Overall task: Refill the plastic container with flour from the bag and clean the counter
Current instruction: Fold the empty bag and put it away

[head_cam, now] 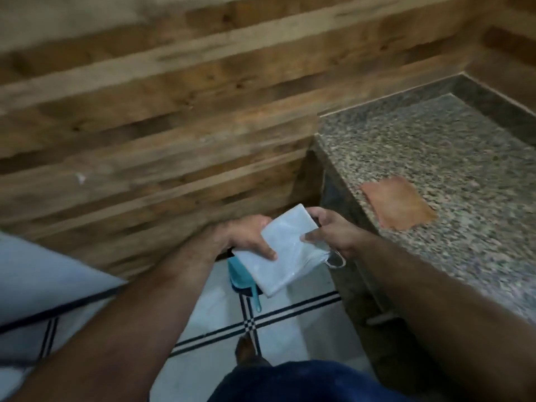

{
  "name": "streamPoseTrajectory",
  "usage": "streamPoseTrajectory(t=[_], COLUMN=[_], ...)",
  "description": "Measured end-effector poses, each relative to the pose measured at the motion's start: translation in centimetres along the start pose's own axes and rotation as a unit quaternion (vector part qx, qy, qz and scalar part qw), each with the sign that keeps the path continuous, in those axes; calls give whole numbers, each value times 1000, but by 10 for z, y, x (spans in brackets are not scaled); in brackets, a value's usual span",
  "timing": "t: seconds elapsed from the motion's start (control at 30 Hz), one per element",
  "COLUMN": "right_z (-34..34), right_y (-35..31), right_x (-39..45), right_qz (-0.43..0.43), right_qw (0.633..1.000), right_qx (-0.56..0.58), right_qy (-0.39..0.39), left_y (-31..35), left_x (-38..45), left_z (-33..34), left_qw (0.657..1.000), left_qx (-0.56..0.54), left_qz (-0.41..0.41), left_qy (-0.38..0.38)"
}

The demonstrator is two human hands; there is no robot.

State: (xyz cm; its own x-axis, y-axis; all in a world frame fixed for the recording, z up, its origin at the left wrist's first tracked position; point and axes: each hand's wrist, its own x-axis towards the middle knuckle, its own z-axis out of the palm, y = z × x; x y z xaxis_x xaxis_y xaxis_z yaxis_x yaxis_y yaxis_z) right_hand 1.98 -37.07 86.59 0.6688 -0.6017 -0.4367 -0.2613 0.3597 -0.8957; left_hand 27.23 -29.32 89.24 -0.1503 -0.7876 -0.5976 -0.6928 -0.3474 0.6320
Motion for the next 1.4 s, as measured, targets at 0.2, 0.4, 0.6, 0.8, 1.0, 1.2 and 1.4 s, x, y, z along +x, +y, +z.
streamPoseTrajectory(t=[0.2, 0.4, 0.6, 0.8, 1.0, 1.2, 1.4], right_z=[92, 165, 192, 192, 212, 190, 124], right_y=[6, 105, 266, 438, 504, 455, 434], right_x=[100, 197, 295, 365, 406, 392, 356], right_qz=[17, 106, 250, 403, 409, 339, 317], right_qw=[981, 974, 949, 891, 894, 891, 835], right_qx=[-189, -189, -121, -149, -61, -101, -187], right_qy=[33, 71, 153, 144, 175, 283, 409], left_y=[-112, -254, -374, -464, -511, -498, -465], left_x=[-14, 18, 85, 152, 177, 187, 265], left_z=[-25, -6, 47, 115, 160, 137, 97], left_qw=[988, 976, 966, 922, 870, 838, 917], left_qx=[12, 57, 26, -116, -228, -285, -153], left_qz=[-78, -155, -197, -288, -336, -315, -245], left_qy=[133, 139, 165, 233, 281, 342, 275])
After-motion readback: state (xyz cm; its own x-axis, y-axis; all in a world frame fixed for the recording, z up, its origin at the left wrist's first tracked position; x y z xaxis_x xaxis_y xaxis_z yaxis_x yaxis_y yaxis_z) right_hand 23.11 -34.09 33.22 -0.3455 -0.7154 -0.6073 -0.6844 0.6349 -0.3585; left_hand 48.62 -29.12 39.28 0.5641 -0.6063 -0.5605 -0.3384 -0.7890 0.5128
